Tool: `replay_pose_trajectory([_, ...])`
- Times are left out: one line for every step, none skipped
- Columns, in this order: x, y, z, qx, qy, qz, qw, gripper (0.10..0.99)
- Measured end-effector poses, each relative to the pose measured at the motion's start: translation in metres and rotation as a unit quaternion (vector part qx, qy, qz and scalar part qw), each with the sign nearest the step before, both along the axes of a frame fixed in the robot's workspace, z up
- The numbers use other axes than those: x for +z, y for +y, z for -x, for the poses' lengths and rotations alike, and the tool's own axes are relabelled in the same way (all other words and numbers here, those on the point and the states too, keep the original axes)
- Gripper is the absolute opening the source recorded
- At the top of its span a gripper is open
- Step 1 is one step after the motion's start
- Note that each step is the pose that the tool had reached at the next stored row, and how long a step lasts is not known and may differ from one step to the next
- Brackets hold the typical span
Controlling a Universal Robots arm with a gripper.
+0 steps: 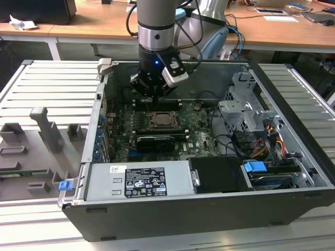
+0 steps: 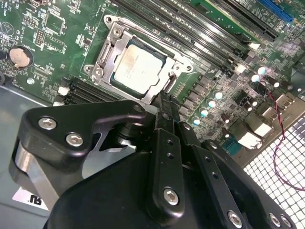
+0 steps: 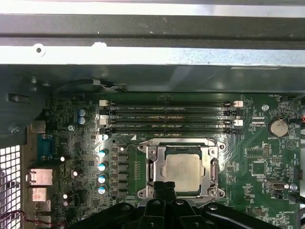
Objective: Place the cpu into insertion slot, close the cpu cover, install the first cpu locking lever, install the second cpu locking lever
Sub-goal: 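Install the first cpu locking lever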
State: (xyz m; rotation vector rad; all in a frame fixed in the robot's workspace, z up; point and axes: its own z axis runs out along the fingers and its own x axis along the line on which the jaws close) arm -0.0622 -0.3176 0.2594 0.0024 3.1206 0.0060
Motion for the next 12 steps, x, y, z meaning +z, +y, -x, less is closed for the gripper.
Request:
replay_pose_trajectory([0.0000, 0.0000, 0.0005, 0.000, 0.0000, 0.0000, 1.0000, 0.106])
replay_pose_trajectory([0.0000, 0.0000, 0.0013, 0.000, -0.0001, 0.0000, 1.0000, 0.106])
replay_pose_trajectory([0.0000, 0.0000, 0.0022, 0.000, -0.0002, 0.0000, 1.0000, 0.106])
replay_pose_trajectory([0.0000, 0.0000, 0.0028, 0.000, -0.0002, 0.0000, 1.0000, 0.106])
replay_pose_trajectory([0.0000, 0.0000, 0.0040, 0.000, -0.0004, 0.0000, 1.0000, 0.106])
replay_pose_trajectory([0.0000, 0.0000, 0.0051, 0.000, -0.0005, 0.0000, 1.0000, 0.106])
replay_pose_trajectory([0.0000, 0.0000, 0.0062, 0.001, -0.0006, 0.0000, 1.0000, 0.106])
replay_pose_trajectory([0.0001, 0.0000, 0.0086, 0.001, -0.0009, 0.0001, 1.0000, 0.106])
replay_pose_trajectory([0.0000, 0.0000, 0.0106, 0.001, -0.0012, 0.0000, 1.0000, 0.106])
replay_pose_trajectory([0.0000, 0.0000, 0.0130, 0.002, -0.0016, 0.0000, 1.0000, 0.106])
replay_pose_trajectory([-0.0001, 0.0000, 0.0154, 0.002, -0.0019, -0.0001, 1.0000, 0.106])
replay_pose_trajectory([-0.0002, 0.0000, 0.0194, 0.002, -0.0023, -0.0003, 1.0000, 0.106])
